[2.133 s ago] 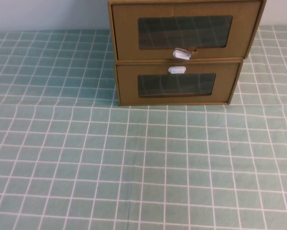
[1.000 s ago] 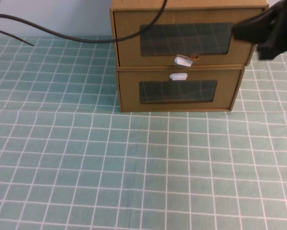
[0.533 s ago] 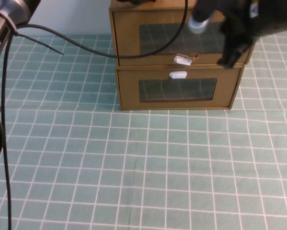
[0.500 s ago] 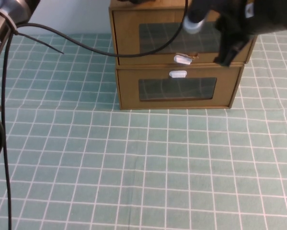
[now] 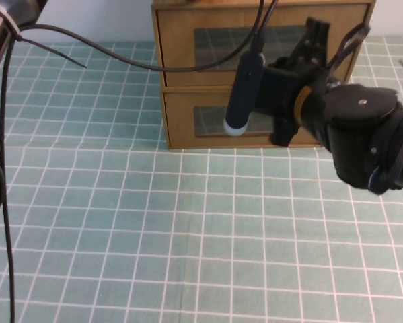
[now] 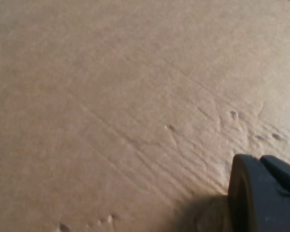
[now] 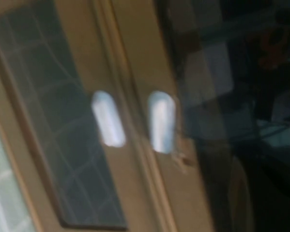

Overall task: Open the shoe box
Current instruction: 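Pull the top drawer of the cardboard box fully open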

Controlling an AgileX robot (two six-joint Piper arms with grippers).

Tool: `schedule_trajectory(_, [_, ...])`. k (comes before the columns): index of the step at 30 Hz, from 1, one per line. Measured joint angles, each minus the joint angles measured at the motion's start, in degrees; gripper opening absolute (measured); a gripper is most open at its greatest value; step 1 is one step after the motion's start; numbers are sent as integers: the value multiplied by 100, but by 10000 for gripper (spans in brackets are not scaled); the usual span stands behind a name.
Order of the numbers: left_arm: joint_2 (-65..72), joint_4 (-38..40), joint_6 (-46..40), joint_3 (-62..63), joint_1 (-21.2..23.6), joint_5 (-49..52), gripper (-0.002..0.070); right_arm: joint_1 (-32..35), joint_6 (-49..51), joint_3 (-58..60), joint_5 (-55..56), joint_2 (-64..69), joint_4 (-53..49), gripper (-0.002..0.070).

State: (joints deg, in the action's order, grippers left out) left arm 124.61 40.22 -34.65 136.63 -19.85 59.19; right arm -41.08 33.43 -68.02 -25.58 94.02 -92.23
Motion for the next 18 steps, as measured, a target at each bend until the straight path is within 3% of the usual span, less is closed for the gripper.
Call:
schedule_trajectory(4, [0,12,9,11,0,79,-5,-14,573,65,125,151,-196,32])
schedule_trajectory(9, [0,58,9,11,0,101,-5,-14,950,65,-112,412,-266,248])
schedule_trajectory(12, [0,80,9,11,0,112,-5,-14,916,65,-305,623,-280,340])
schedule_trajectory(18, [0,89,23,11,0,112,-5,-14,879,65,-724,903,-288,372])
